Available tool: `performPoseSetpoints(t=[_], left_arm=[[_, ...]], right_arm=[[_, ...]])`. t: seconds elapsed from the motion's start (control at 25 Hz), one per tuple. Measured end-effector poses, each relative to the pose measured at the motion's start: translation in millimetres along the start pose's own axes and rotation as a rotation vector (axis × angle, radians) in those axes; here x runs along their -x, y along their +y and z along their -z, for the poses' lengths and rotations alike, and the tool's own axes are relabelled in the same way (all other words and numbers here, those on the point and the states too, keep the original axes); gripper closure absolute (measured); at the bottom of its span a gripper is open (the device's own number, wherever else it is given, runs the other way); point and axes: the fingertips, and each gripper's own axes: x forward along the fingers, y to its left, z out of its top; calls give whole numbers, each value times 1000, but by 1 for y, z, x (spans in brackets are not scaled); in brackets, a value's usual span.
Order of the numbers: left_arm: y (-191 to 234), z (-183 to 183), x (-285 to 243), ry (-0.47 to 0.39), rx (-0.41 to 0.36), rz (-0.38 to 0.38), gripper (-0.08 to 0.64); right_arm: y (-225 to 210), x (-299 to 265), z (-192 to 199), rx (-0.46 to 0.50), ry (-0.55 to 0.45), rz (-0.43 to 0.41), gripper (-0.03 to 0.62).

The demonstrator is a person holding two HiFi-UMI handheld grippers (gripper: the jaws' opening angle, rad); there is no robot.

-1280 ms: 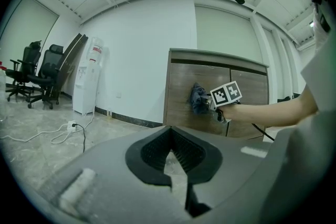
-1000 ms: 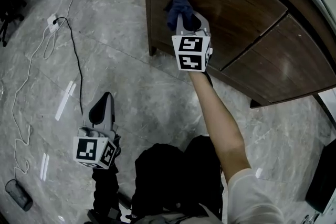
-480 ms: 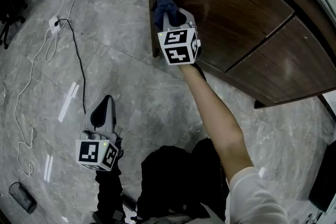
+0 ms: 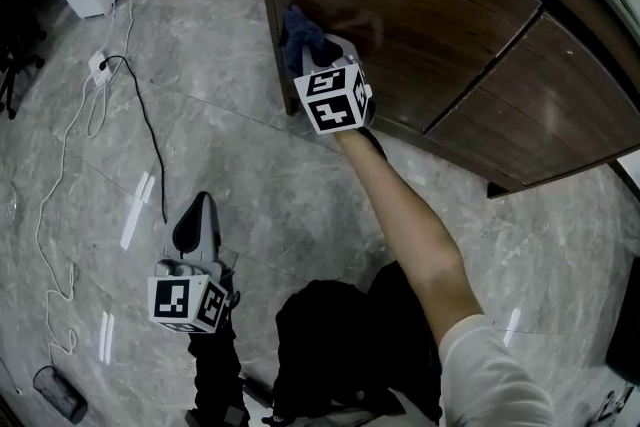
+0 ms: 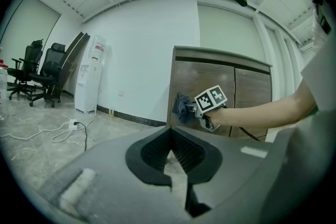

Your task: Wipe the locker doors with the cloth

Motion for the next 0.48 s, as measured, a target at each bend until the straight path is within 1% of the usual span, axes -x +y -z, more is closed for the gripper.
performPoseSetpoints(t=[0.24,0.48], left_arm=[[-14,-8,-4,6,3,14,560],[-21,-7,-3,-7,-9,24,561]], right_arm=[[-19,21,13,-62,8,42,546],[-45,47,34,-114,30,110,548]])
